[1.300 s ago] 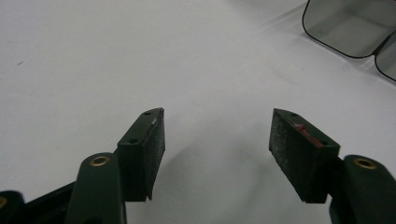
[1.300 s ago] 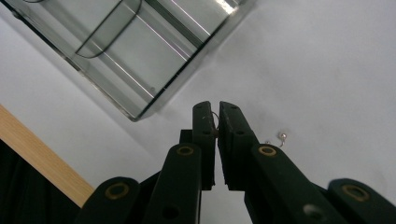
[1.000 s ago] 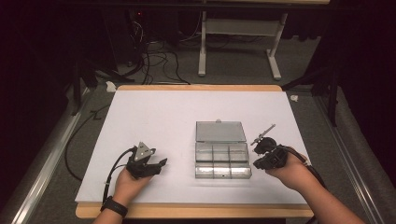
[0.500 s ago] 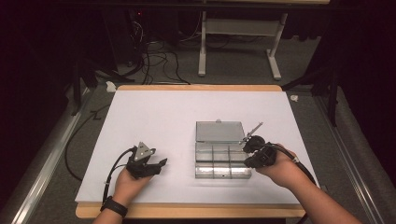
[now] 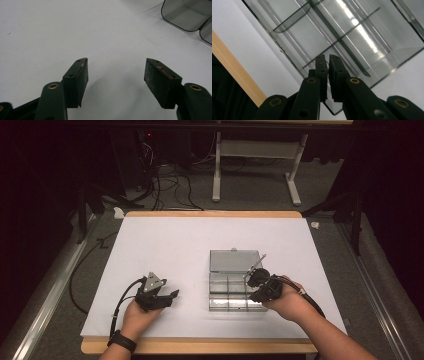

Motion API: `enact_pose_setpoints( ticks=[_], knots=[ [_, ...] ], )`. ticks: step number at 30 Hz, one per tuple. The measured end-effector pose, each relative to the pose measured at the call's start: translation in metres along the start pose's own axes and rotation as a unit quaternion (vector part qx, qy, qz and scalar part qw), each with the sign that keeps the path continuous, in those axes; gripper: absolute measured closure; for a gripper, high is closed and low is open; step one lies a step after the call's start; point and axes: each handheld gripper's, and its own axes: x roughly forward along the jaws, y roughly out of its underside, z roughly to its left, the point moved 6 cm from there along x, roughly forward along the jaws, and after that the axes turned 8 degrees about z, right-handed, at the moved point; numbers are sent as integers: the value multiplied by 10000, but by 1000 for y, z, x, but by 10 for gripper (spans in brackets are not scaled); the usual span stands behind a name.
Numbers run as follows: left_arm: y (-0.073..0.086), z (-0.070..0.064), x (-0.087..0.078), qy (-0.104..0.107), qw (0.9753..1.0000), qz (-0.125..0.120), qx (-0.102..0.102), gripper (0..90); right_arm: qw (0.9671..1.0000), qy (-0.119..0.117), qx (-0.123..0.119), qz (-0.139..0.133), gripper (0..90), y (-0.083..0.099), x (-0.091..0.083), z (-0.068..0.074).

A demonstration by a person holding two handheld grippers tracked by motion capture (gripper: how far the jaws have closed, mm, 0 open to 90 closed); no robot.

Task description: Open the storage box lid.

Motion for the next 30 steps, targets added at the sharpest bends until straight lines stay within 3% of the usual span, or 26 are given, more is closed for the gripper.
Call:
enact_pose_setpoints(
  ticks=[13, 30],
  knots=[
    [0, 0, 0, 12, 10000, 2, -1, 364, 9997, -87, -174, 112, 869, -14, 15, 9],
    [0, 0, 0, 11, 10000, 3, 1, 364, 9996, -153, -178, 154, 865, -16, 23, 11]
  ],
)
